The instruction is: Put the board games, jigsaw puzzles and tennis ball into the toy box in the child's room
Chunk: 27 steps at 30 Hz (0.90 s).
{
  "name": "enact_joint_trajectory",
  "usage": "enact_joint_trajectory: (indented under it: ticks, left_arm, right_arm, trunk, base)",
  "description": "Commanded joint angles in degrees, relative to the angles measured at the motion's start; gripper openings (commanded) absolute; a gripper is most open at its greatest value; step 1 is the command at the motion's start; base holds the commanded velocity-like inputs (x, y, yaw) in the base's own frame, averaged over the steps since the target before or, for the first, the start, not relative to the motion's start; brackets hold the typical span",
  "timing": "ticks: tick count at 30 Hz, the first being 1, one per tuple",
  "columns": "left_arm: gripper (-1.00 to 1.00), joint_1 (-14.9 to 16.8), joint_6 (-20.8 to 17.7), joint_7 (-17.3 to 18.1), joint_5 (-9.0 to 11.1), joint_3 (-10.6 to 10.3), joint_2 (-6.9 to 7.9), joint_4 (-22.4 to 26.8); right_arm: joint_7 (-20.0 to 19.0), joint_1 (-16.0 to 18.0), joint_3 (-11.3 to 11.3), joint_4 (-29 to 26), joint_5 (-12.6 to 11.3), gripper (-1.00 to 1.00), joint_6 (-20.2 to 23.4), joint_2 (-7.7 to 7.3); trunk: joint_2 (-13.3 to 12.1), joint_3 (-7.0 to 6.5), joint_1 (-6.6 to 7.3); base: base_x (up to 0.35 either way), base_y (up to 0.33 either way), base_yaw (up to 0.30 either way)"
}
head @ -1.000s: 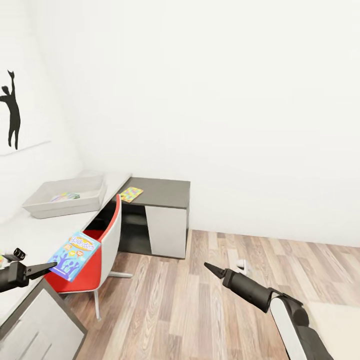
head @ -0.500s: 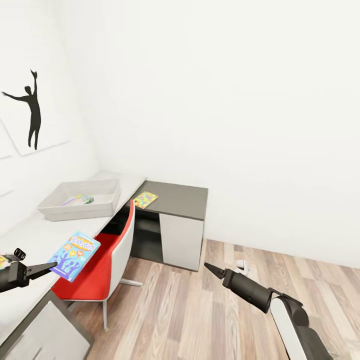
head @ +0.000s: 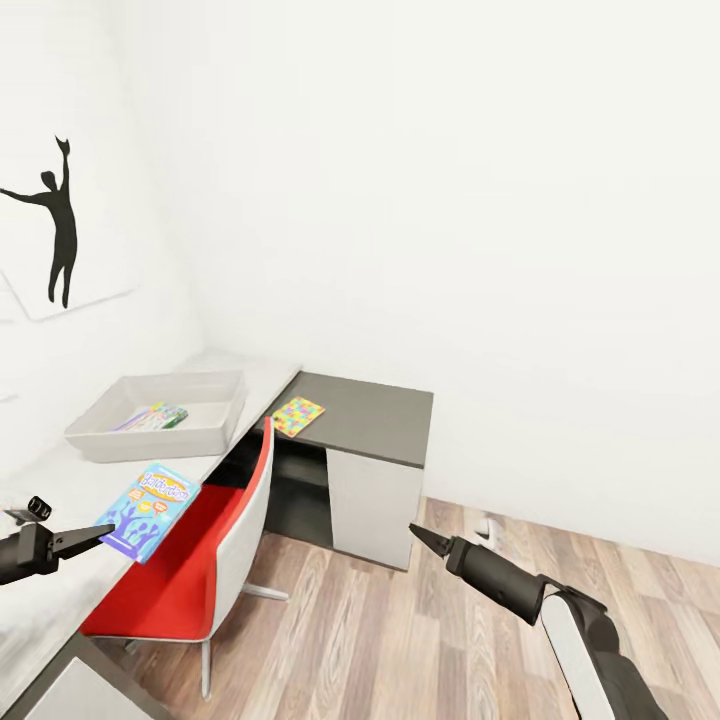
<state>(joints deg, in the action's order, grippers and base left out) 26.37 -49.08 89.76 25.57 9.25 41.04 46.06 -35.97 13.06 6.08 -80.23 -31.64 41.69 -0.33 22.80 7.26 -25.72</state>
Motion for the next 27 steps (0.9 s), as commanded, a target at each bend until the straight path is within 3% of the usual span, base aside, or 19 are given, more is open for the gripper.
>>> enact_joint_trajectory:
  ticks: [1,8,12,16,19,27]
  left_arm:
    - [-1.0,0.1,-0.6,0.2,0.1,0.0,0.01,0.0]
    - [-1.0,0.1,-0.6,0.2,0.1,0.0,0.01,0.0]
    - [-1.0,0.1,-0.6,0.2,0.1,0.0,0.01,0.0]
    - [-1.0,0.1,-0.6,0.2,0.1,0.0,0.01,0.0]
    - [-1.0,0.1,-0.6,0.2,0.1,-0.1,-0.05,0.0]
    - [-1.0,0.1,-0.3,0.2,0.1,-0.1,-0.08,0.0]
  right_arm:
    - [-0.1,0.0,0.1,-0.1,-0.2,1.0,0.4,-0.01]
    - [-0.3,0.0,0.1,-0.4,-0.4,1.0,0.8,-0.12]
    - [-0.7,-1.4,0.1,-4.8,-1.0,1.0,2.2,-0.17]
    - [-5.0,-3.5,0.9,-8.9,-1.2,1.0,4.5,-0.19]
    - [-10.5,-4.0,3.2,-9.8,-1.1,1.0,5.0,-0.12]
    - [-12.7,-4.1,3.7,-9.7,-1.2,1.0,5.1,-0.19]
  trunk:
    - [0.1,0.12,-0.07]
    - [0.1,0.12,-0.07]
    - [0.1,0.12,-0.07]
    - [0.1,0.12,-0.07]
    - [0.1,0.12,-0.07]
    - [0.1,0.12,-0.07]
  base:
    - [0.326,0.0,0.27]
    - [0.326,0.0,0.286]
    - [0.326,0.0,0.287]
    - [0.326,0.0,0.124]
    - [0.323,-0.026,0.021]
    - [0.293,-0.147,0.001]
